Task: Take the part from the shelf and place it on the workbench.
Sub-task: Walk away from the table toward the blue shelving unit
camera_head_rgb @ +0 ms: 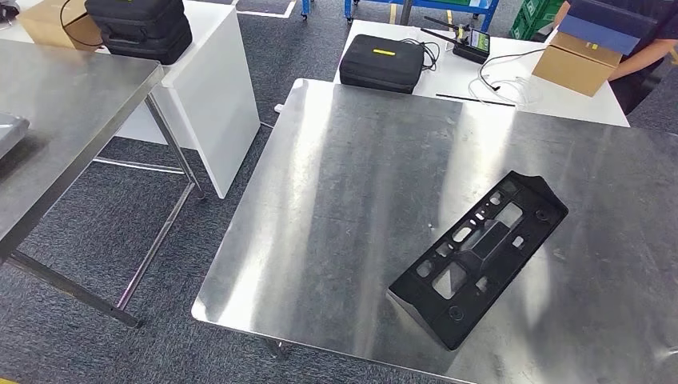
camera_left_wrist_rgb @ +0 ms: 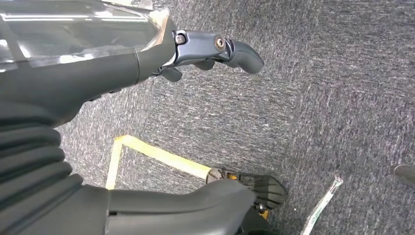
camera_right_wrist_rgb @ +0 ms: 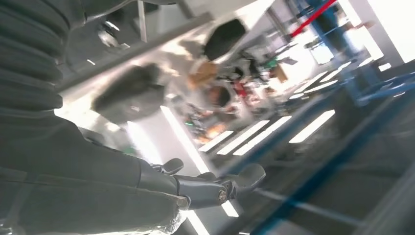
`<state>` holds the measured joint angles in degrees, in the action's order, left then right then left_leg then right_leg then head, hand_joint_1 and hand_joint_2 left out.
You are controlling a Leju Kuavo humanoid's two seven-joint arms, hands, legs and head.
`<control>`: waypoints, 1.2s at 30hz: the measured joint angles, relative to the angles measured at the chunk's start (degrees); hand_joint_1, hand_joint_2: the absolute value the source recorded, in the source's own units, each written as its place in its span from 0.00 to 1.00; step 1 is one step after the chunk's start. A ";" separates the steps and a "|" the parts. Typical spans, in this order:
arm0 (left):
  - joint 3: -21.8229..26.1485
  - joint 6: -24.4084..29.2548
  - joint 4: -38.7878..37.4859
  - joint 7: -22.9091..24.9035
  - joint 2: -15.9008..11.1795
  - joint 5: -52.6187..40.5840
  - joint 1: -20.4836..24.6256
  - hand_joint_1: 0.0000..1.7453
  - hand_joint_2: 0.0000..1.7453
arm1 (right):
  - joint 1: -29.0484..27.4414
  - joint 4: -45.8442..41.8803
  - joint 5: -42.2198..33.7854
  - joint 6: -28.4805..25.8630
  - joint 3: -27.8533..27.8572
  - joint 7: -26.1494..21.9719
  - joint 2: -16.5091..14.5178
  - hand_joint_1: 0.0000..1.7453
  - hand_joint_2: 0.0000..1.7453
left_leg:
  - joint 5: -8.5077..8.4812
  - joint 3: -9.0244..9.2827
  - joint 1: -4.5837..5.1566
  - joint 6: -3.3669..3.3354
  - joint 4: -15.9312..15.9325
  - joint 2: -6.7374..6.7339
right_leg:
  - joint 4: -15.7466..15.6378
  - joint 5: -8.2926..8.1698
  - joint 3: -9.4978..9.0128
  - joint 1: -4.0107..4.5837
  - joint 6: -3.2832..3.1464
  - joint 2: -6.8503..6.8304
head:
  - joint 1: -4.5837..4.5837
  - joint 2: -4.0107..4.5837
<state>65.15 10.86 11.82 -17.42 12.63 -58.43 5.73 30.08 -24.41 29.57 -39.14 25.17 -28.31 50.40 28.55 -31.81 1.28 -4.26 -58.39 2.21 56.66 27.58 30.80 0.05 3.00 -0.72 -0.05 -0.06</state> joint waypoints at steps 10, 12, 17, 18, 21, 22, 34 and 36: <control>1.14 0.39 0.00 -1.44 -0.43 0.72 0.03 0.00 0.25 | -8.62 -12.89 -15.13 12.90 14.92 -9.07 -4.87 0.00 1.00 | 0.01 0.10 0.03 0.00 0.01 -0.29 | 0.01 -0.01 -0.03 -0.02 0.00 0.29 | 0.01 -0.01; 1.38 0.61 0.00 -1.62 -0.42 0.95 0.02 0.00 0.25 | -12.22 -19.28 -19.14 15.61 15.69 -9.91 -7.29 0.00 1.00 | 0.01 0.10 0.01 0.00 0.02 -0.25 | 0.01 -0.01 -0.06 0.00 0.00 0.27 | 0.01 -0.01; 1.83 0.80 0.00 -1.79 -0.22 1.05 0.03 0.00 0.00 | -24.58 -43.25 -27.17 18.54 15.96 -10.22 -19.36 0.00 1.00 | 0.01 0.13 -0.07 0.02 0.08 -0.24 | 0.01 0.02 -0.03 0.11 -0.03 0.26 | 0.01 0.00; 1.91 0.79 0.00 -1.63 -0.19 0.95 0.02 0.00 0.00 | -26.62 -47.70 -27.85 18.87 15.89 -10.25 -22.01 0.00 1.00 | 0.01 0.14 -0.07 0.02 0.11 -0.23 | 0.01 0.02 -0.01 0.11 -0.04 0.25 | 0.01 0.01; 2.04 0.72 0.00 -1.05 -0.14 0.46 0.00 0.00 0.00 | -31.27 -58.04 -28.09 19.39 15.59 -10.30 -28.29 0.00 1.00 | 0.00 0.17 -0.07 0.03 0.18 -0.30 | 0.01 0.05 0.01 0.11 -0.08 0.28 | 0.02 0.01; 2.05 0.74 0.00 -0.93 -0.13 0.39 0.00 0.00 0.00 | -32.37 -60.62 -27.95 19.49 15.51 -10.30 -29.87 0.00 1.00 | 0.00 0.19 -0.07 0.04 0.19 -0.34 | 0.02 0.06 0.01 0.11 -0.10 0.30 | 0.02 0.01; 2.15 1.44 0.00 1.33 0.09 -0.13 0.07 0.00 0.00 | -37.29 -78.96 -25.84 18.26 12.32 -10.30 -41.14 0.00 1.00 | -0.56 0.69 0.16 -1.08 1.01 -0.68 | 1.65 0.91 0.85 -0.61 0.57 0.52 | -0.03 0.00; 2.16 1.43 0.00 1.46 0.16 -0.19 0.11 0.00 0.00 | -37.35 -80.08 -25.35 17.33 11.74 -10.30 -41.62 0.00 1.00 | -0.79 0.86 -0.01 -1.34 1.37 -0.88 | 7.79 3.73 3.81 -0.73 0.28 0.54 | -0.11 0.00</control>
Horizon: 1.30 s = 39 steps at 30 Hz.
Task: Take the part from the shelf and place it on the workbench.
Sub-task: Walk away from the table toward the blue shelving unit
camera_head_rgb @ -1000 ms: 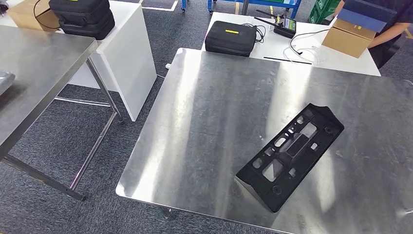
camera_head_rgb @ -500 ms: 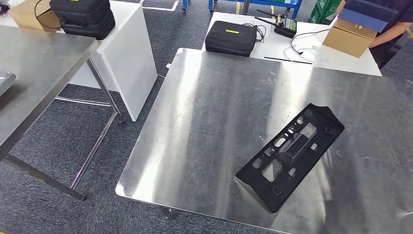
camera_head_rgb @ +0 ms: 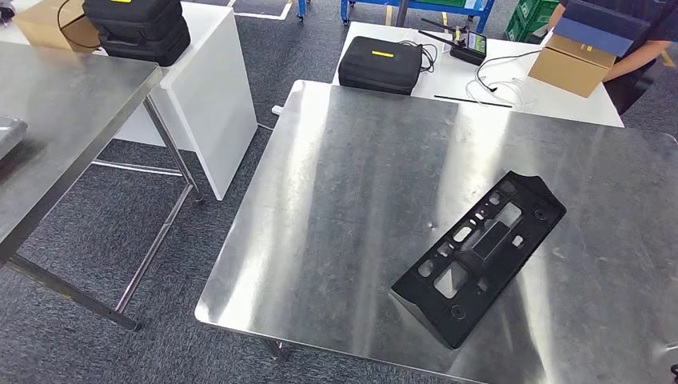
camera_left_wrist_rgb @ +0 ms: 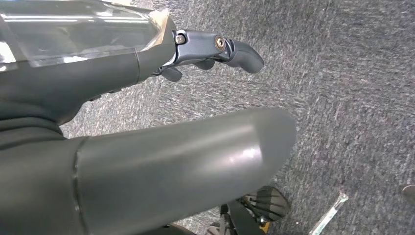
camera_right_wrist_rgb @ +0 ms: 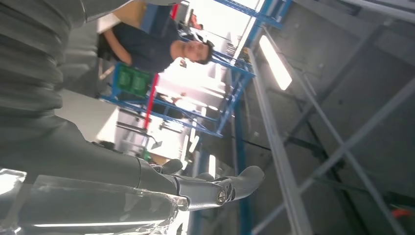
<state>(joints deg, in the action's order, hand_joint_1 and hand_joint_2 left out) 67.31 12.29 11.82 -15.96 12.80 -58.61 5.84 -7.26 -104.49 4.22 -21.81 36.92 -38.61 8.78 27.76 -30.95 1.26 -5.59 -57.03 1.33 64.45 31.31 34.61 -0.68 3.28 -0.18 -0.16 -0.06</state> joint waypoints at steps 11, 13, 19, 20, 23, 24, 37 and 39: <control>0.11 -0.30 0.00 0.66 0.04 -0.45 0.10 0.00 0.00 | -0.60 -3.11 0.18 -2.30 -2.20 0.01 -1.53 0.00 1.00 | 0.71 0.14 0.11 1.92 -0.62 -0.03 | -7.29 -3.86 -3.51 -0.60 0.54 0.27 | 0.13 -0.01; 0.14 -0.30 0.00 0.66 0.02 -0.46 0.12 0.00 0.00 | -0.54 -3.42 -0.12 -2.50 -2.19 0.01 -1.60 0.00 1.00 | 1.77 -0.35 -0.11 2.58 -1.86 -0.22 | -7.39 -4.03 -3.50 -0.87 -0.26 0.23 | 0.17 0.00; 0.17 -0.32 0.00 1.03 -0.03 -0.46 0.07 0.00 0.00 | -0.43 -3.79 -0.57 -1.57 -1.64 0.01 -1.71 0.00 1.00 | 8.36 -7.39 -1.10 4.11 -17.11 -0.87 | -7.43 -4.23 -3.18 -1.00 -1.29 -0.13 | 0.31 0.00; 0.17 -0.31 0.00 1.11 -0.04 -0.46 0.06 0.00 0.00 | -0.33 -3.79 -0.45 -1.43 -1.58 0.01 -1.74 0.00 1.00 | 6.64 -6.20 -1.22 4.07 -14.73 -0.92 | -7.42 -4.24 -3.24 -1.02 -1.27 -0.13 | 0.31 -0.01; 0.18 -0.28 0.00 1.25 -0.13 -0.46 0.18 0.00 0.00 | 0.35 -3.79 -0.21 -1.09 -1.39 0.01 -1.74 0.00 1.00 | 1.73 -0.42 -1.28 3.57 -3.38 -1.12 | -7.37 -4.30 -3.44 -0.77 -1.06 -0.12 | 0.28 0.01; 0.18 -0.27 0.00 1.28 -0.15 -0.46 0.24 0.00 0.00 | 0.60 -3.78 -0.17 -0.98 -1.28 0.01 -1.74 0.00 1.00 | 1.28 0.40 -1.14 3.37 -1.50 -1.17 | -7.37 -4.39 -3.37 -0.65 -0.80 -0.12 | 0.25 0.01; 0.30 -0.17 0.00 1.80 -0.08 -0.33 0.28 0.00 0.00 | 3.15 -2.68 0.62 -0.76 -1.13 0.01 -1.37 0.00 1.00 | -1.06 -0.89 -0.54 1.22 0.04 -1.12 | -1.64 -0.95 -2.02 -0.61 1.34 -0.05 | -0.09 0.00; 0.31 -0.19 0.00 1.83 -0.03 -0.33 0.31 0.00 0.00 | 3.46 -2.51 0.42 -0.79 -1.20 0.01 -1.18 0.00 1.00 | -1.17 -1.06 -0.31 1.64 -0.18 -1.02 | -7.61 -2.68 -5.12 -0.39 1.00 -0.02 | -0.06 0.00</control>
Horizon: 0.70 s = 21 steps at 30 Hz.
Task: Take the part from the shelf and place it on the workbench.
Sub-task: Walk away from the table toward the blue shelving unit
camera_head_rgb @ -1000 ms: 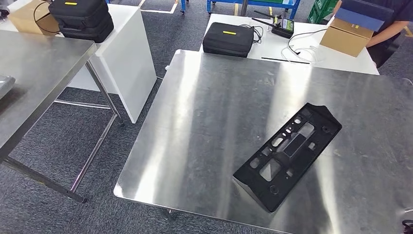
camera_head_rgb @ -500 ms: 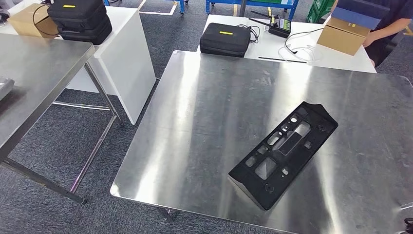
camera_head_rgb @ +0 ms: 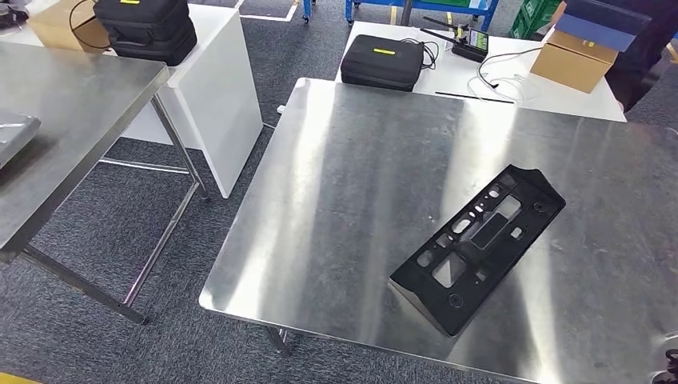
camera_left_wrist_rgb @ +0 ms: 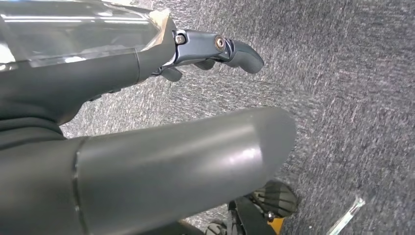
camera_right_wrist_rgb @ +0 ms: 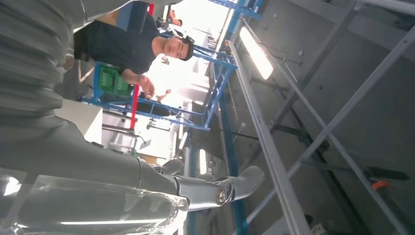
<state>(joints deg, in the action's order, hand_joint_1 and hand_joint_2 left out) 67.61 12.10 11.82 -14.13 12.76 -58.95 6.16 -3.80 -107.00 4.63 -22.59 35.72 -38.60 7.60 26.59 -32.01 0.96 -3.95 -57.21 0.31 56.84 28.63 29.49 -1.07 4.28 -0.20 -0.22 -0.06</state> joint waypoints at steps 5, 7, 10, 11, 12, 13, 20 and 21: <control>0.07 -0.08 0.00 0.03 -0.02 0.00 -0.03 0.00 0.00 | 0.26 0.25 -0.15 -0.01 -0.09 0.00 0.10 0.00 1.00 | 1.33 -1.24 -0.06 1.47 -1.99 0.03 | -0.83 -1.16 0.12 -0.39 -1.92 -0.07 | 0.10 0.01; 0.08 -0.09 0.00 0.03 -0.04 0.00 -0.03 0.00 0.00 | 0.38 0.26 -0.15 -0.01 -0.11 0.00 0.09 0.00 1.00 | 5.46 -3.90 -0.34 2.18 -8.20 -0.01 | -0.86 -1.58 0.66 -0.55 -2.52 -0.19 | 0.18 0.01; 0.11 -0.25 0.00 0.05 -0.09 0.02 -0.10 0.00 0.00 | 0.31 0.27 -0.19 -0.01 -0.12 0.00 0.05 0.00 1.00 | 9.02 -7.07 -0.81 2.77 -16.66 -0.06 | -0.69 -2.13 1.62 -0.49 -2.67 -0.32 | 0.21 -0.01; 0.12 -0.34 0.00 0.06 -0.12 0.03 -0.12 0.00 0.00 | 0.26 0.27 -0.23 0.01 -0.13 0.00 0.04 0.00 1.00 | 8.14 -6.15 -0.93 2.77 -15.61 -0.08 | -0.63 -2.28 1.83 -0.48 -2.60 -0.33 | 0.21 -0.01; 0.13 -0.43 0.00 0.07 -0.16 0.06 -0.11 0.00 0.00 | 0.21 0.27 -0.29 0.03 -0.14 0.00 0.04 0.00 1.00 | 6.48 -4.07 -1.02 2.67 -12.33 -0.10 | -0.59 -2.42 1.94 -0.50 -2.48 -0.33 | 0.22 -0.01; 0.13 -0.48 0.00 0.08 -0.21 0.13 -0.08 0.00 0.00 | 0.18 0.27 -0.39 0.07 -0.15 -0.01 0.05 0.00 1.00 | 4.80 -1.42 -1.08 2.48 -7.89 -0.12 | -0.56 -2.55 1.98 -0.50 -2.34 -0.33 | 0.22 0.00; 0.25 -0.49 0.00 0.18 -0.36 0.42 0.08 0.00 0.00 | 0.08 0.62 -1.04 0.37 -0.50 0.00 0.88 0.00 1.00 | 1.25 2.07 -0.51 0.13 0.85 -0.27 | 0.71 -2.55 3.51 -0.10 -0.49 -0.32 | 0.05 0.01; 0.26 -0.49 0.00 0.19 -0.37 0.44 0.11 0.00 0.00 | 0.07 0.69 -1.05 0.37 -0.56 0.00 1.03 0.00 1.00 | 0.76 1.73 -0.61 -0.29 1.08 -0.35 | 2.97 -1.06 4.60 -0.09 -0.63 -0.26 | -0.05 0.00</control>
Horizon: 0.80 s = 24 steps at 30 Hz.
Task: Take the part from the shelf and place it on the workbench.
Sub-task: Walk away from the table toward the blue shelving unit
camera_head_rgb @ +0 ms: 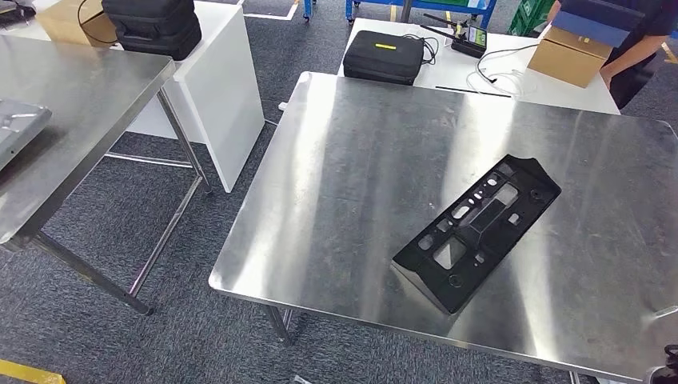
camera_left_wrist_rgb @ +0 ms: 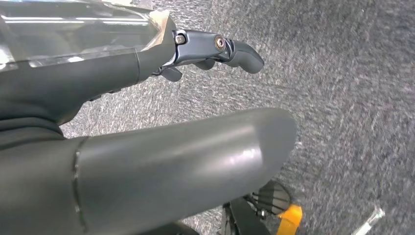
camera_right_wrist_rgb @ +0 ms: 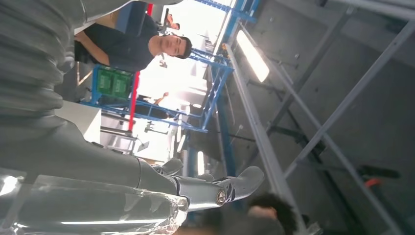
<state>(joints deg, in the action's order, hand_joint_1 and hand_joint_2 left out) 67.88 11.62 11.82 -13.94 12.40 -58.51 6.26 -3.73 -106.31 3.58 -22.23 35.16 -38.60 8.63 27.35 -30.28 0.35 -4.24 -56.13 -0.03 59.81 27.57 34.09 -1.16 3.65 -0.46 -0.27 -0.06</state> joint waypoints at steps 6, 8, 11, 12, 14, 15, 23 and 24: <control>0.43 -0.01 0.00 0.10 0.02 0.26 -0.02 0.00 0.00 | 0.01 0.87 0.22 -0.51 -0.46 0.00 0.16 0.00 1.00 | -1.86 -2.45 0.34 -0.29 -0.12 0.00 | 9.47 5.43 1.51 -0.14 0.69 0.16 | -0.19 -0.01; 0.54 -0.01 0.00 0.13 0.01 0.30 -0.01 0.00 0.00 | 0.07 1.05 0.30 -0.65 -0.62 0.00 0.16 0.00 1.00 | -2.27 -2.68 0.44 0.10 -0.21 0.12 | 0.32 3.08 -4.22 -0.11 1.21 0.19 | -0.18 0.00; 0.67 -0.01 0.00 0.13 0.00 0.30 0.02 0.00 0.00 | 0.10 1.30 0.21 -0.84 -0.87 -0.01 0.16 0.00 1.00 | -2.69 -2.83 0.79 0.82 -0.39 0.19 | -5.14 1.74 -7.03 0.33 0.23 0.31 | -0.11 0.00; 0.71 -0.01 0.00 0.13 0.00 0.30 0.00 0.00 0.00 | 0.07 1.40 0.15 -0.91 -0.91 -0.01 0.15 0.00 1.00 | -2.84 -2.88 0.78 1.06 -0.44 0.20 | -5.09 1.49 -6.85 0.36 -0.18 0.32 | -0.10 0.00; 0.79 -0.01 0.00 0.13 -0.04 0.30 -0.04 0.00 0.00 | 0.08 1.64 0.02 -1.05 -0.96 0.00 0.14 0.00 1.00 | -2.02 -3.42 0.58 1.64 -1.41 0.23 | -5.02 0.95 -6.55 -0.04 -0.99 0.22 | -0.08 0.01; 0.82 -0.01 0.00 0.13 -0.05 0.30 -0.05 0.00 0.00 | 0.10 1.75 -0.08 -1.10 -0.97 0.00 0.13 0.00 1.00 | -0.49 -4.17 0.43 2.01 -3.15 0.23 | -5.02 0.60 -6.34 -0.24 -1.50 0.15 | -0.03 0.00; 0.91 -0.01 0.00 0.13 -0.12 0.30 -0.09 0.00 0.00 | -0.04 2.87 -1.13 -1.31 0.35 0.00 -0.09 0.00 1.00 | 3.86 -3.01 -0.61 2.93 -8.75 0.20 | -3.66 -0.82 -3.60 -0.36 -1.93 -0.01 | 0.11 0.00; 0.91 -0.01 0.00 0.13 -0.13 0.30 -0.05 0.00 0.00 | -0.06 3.00 -1.16 -1.31 0.66 0.00 -0.14 0.00 1.00 | 2.72 -0.90 -0.57 2.81 -5.06 0.20 | -3.34 -0.85 -3.36 -0.20 -1.77 -0.01 | 0.11 0.00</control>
<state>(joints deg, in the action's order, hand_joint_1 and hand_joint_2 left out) 68.78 11.61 11.82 -13.81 12.27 -58.21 6.21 -3.79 -103.31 2.43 -23.54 35.82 -38.60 8.49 30.07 -31.18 -0.22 -1.44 -61.19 0.17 56.47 26.72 30.73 -1.35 1.88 -0.46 -0.15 -0.07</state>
